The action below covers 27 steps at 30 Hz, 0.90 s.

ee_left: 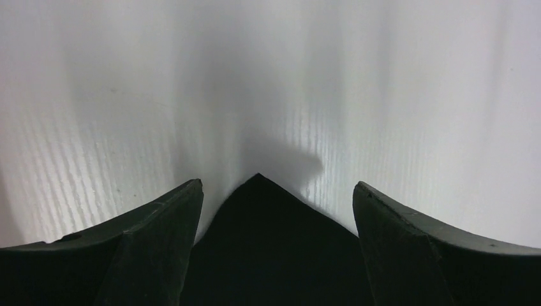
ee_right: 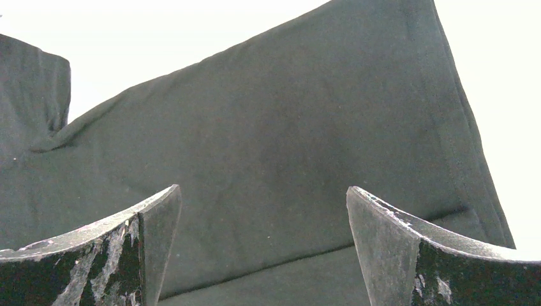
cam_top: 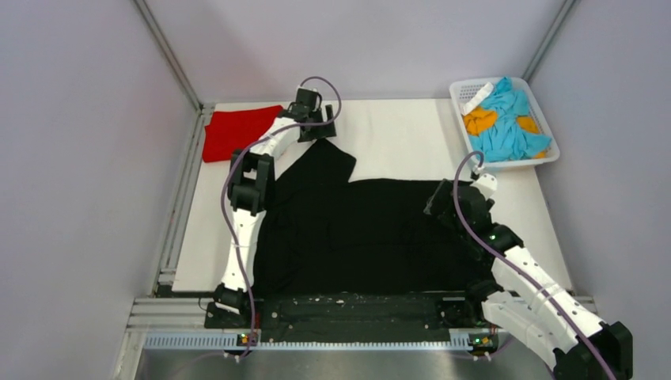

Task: Fold and stack the t-shirts
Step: Grab the side of the flattened tshirt furthest away from the robot with both arms

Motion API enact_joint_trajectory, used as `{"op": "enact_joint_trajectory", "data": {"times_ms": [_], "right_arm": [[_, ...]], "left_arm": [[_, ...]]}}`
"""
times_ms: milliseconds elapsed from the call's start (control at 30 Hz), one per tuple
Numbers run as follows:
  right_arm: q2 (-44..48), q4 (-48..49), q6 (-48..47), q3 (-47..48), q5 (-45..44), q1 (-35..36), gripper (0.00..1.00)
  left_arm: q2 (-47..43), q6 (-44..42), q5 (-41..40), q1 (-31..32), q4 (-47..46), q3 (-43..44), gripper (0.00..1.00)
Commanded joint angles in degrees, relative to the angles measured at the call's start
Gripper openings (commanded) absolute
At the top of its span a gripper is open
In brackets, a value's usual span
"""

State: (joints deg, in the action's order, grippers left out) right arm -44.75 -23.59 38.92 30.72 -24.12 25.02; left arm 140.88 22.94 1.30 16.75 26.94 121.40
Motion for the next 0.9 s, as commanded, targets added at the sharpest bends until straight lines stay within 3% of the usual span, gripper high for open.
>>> {"op": "enact_joint_trajectory", "data": {"times_ms": [0, 267, 500, 533, 667, 867], "right_arm": [[0.0, 2.6, -1.2, -0.2, -0.3, 0.6, 0.99], [-0.7, 3.3, -1.1, -0.9, -0.9, 0.6, 0.99], [-1.8, 3.5, -1.2, -0.9, -1.2, 0.6, 0.99], [-1.9, 3.5, -1.3, -1.0, -1.4, 0.6, 0.99], [-2.0, 3.5, -1.6, -1.1, -2.0, 0.6, 0.99], [-3.4, 3.0, -2.6, -0.7, -3.4, 0.6, 0.99]], "left_arm": [[-0.3, 0.1, 3.6, 1.1, 1.5, -0.4, 0.89], [-0.2, -2.7, -11.4, 3.5, 7.8, -1.7, 0.67], [1.9, -2.2, -11.7, 3.7, 9.8, 0.2, 0.46], [2.1, -2.2, -11.7, 3.7, 10.0, 0.5, 0.42], [2.1, -2.2, -13.6, 3.8, 10.2, 0.6, 0.0], [-1.2, -2.0, -18.1, 3.2, 9.7, -2.5, 0.0]]}}
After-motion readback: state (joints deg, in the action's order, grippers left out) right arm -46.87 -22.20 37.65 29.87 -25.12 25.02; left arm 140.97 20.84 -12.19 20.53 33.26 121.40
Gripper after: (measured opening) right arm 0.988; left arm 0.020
